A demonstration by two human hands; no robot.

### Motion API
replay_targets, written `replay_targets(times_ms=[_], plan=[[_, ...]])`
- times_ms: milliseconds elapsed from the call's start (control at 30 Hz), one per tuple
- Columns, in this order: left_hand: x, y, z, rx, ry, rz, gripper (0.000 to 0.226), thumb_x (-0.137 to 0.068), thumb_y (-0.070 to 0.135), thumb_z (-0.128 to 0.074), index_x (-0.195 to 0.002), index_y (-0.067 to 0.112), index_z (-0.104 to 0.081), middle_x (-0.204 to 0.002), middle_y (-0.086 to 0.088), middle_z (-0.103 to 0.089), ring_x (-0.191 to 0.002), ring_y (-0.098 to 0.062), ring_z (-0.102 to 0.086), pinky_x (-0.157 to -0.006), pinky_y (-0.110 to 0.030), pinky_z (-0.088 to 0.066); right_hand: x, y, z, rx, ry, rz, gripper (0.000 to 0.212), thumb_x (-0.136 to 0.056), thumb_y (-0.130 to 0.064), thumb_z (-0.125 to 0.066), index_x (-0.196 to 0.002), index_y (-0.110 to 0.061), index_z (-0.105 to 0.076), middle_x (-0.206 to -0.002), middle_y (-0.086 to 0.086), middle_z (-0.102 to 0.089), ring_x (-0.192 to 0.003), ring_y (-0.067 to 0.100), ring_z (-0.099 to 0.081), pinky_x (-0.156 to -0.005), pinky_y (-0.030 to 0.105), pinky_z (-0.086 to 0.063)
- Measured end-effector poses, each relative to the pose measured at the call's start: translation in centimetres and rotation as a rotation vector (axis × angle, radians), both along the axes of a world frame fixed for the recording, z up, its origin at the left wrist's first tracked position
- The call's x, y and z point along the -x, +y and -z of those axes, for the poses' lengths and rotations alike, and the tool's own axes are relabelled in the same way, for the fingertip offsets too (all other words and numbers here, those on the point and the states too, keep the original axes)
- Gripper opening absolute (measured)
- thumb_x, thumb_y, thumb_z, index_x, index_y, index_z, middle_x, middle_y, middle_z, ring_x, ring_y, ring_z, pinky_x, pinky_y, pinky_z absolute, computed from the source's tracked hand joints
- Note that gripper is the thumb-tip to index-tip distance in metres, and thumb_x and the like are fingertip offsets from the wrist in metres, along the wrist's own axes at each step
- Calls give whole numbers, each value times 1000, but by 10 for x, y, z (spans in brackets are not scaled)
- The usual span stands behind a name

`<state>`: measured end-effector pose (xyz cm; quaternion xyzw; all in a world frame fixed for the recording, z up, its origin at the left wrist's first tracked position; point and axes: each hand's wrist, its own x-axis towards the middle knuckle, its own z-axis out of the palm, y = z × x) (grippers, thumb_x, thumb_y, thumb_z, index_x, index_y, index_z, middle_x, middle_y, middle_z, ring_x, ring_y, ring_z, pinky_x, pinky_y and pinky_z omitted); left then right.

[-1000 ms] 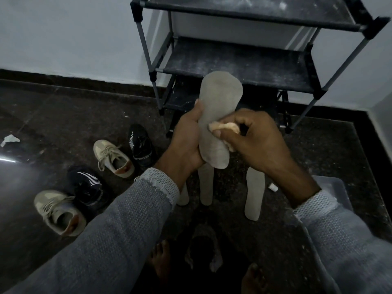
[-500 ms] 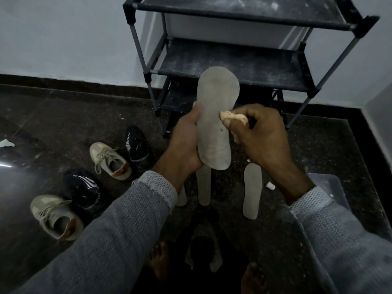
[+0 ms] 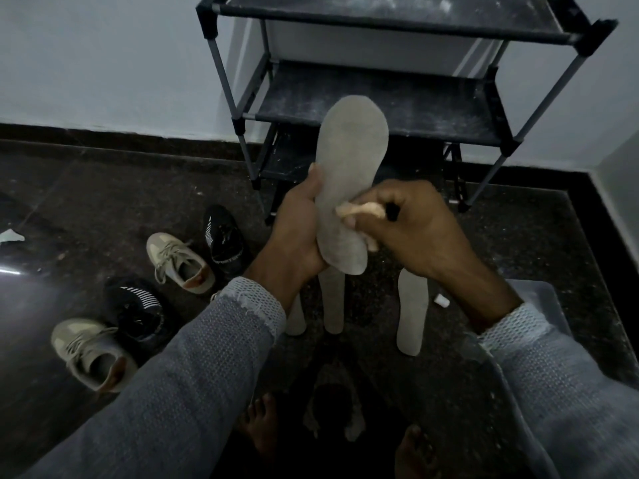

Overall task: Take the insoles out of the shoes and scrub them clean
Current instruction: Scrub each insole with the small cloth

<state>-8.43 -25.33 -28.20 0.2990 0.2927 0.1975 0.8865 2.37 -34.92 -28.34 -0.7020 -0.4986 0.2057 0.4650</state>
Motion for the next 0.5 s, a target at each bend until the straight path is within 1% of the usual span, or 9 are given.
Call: replay_targets(times_ms=[33,67,167,233,267,333,400,433,500], plan=[[1,1,0,7,9,-3,54,-99,47,-32,-111,4,-60,-94,-15,-69,-83,-26,-66,-74,-34,-57,3,0,0,28,-15,-58,11,-80,-21,-77,-87,-13,-75,-85,-2,-70,-73,9,-66,-64,34,-56],[1,2,0,7,11,-1,55,-99,48,-30,-110,3,-60,-94,-16,-69,-81,-26,-67,-73,-34,-58,5,1,0,23,-29,-61,12,-80,-22,-77,-86,-12,-75,-84,-2,-71,-74,11,-67,-66,35,-56],[1,0,-1,-14,13,-7,52,-101,45,-30,-106,4,-62,-91,-14,-71,-79,-25,-68,-72,-33,-58,0,3,1,-84,-16,136,11,-84,-22,-74,-83,-11,-74,-75,-3,-70,-62,9,-65,-59,37,-56],[-1,-2,0,-27,16,-24,50,-101,43,-32,-103,6,-63,-91,-12,-71,-79,-23,-68,-73,-32,-58,-3,1,0,-104,10,203,10,-85,-21,-72,-81,-12,-73,-69,-3,-69,-55,9,-63,-55,36,-55],[-1,-2,-1,-20,12,-22,50,-101,44,-32,-106,5,-63,-95,-12,-70,-83,-23,-67,-76,-32,-57,-4,0,0,-85,37,183,10,-85,-20,-73,-82,-10,-73,-70,-1,-69,-57,11,-65,-56,36,-56],[-1,1,-1,13,0,-16,54,-100,47,-30,-119,4,-58,-104,-14,-66,-88,-25,-64,-78,-34,-57,-1,-1,-2,6,90,55,11,-83,-18,-75,-86,-8,-73,-78,2,-72,-69,15,-68,-64,38,-58],[0,3,-2,39,-4,-19,56,-100,48,-29,-122,4,-56,-103,-14,-65,-87,-26,-65,-74,-34,-57,3,-1,-3,53,95,-35,13,-81,-19,-75,-88,-8,-74,-84,3,-73,-77,15,-69,-69,34,-58],[0,3,-2,35,-9,-20,55,-100,47,-29,-120,4,-57,-102,-14,-66,-86,-26,-65,-73,-34,-58,4,-1,-3,33,92,-6,13,-82,-20,-75,-87,-8,-74,-82,2,-73,-75,13,-69,-67,31,-57],[0,2,-2,1,-5,-26,52,-101,45,-29,-112,4,-59,-99,-14,-67,-85,-25,-65,-71,-33,-58,1,0,-3,-39,92,116,9,-83,-18,-74,-85,-9,-73,-74,0,-70,-62,10,-65,-57,28,-54]])
